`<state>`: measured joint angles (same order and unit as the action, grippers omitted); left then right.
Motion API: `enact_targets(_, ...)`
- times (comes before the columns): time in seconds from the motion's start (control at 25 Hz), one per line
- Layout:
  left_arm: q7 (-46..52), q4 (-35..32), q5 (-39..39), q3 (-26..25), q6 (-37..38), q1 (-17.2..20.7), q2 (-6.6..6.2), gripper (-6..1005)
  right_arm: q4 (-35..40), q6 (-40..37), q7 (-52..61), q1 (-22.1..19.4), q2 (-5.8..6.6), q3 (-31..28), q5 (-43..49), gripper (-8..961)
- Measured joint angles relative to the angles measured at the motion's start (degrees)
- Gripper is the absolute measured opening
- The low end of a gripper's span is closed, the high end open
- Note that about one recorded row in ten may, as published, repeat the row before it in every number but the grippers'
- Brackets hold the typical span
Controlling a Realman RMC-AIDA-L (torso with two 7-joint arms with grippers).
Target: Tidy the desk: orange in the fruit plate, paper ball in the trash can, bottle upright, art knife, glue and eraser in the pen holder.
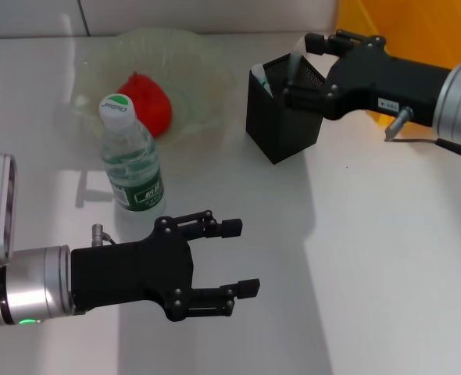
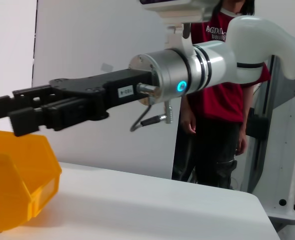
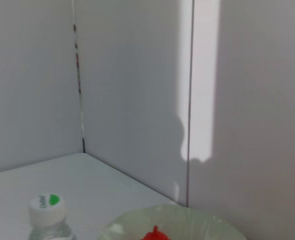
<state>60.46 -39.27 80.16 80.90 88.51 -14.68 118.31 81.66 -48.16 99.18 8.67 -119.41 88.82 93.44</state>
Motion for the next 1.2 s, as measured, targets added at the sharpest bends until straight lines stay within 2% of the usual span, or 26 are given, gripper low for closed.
enact_targets(0.08,-0.03,0.02,0.00,-0.14,0.00,0.00,-0.02,783,-1.80,-3.86,-6.05,-1.98,-0.10,-0.88,-4.96,610)
enact_targets(0.2,-0.04,0.18,0.00,-0.71,0.00,0.13,-0.20,783,-7.13,-10.05,-15.73,-4.30,-0.07,-2.04,-13.20,829)
enact_targets(0.32,-0.06,0.43,0.00,-1.59,0.00,0.82,-0.55,783,-13.45,-18.73,-22.38,-5.42,0.01,-5.06,-18.07,833)
enact_targets(0.44,-0.07,0.38,0.02,-2.80,0.00,2.02,-0.96,783,-20.11,-28.29,-25.24,-5.22,0.15,-9.99,-18.33,835)
enact_targets(0.68,-0.08,0.48,0.08,-3.73,0.07,3.07,-1.36,783,-32.19,-46.36,-31.06,-2.25,0.50,-20.51,-8.97,835)
enact_targets(0.84,-0.12,0.51,0.09,-4.12,0.09,3.08,-1.23,783,-35.43,-48.62,-30.81,-0.58,0.36,-23.73,-4.44,834)
enact_targets(1.2,-0.10,0.41,0.09,-4.14,0.44,3.10,-1.05,783,-36.90,-48.30,-30.75,0.33,0.42,-24.78,-3.96,835)
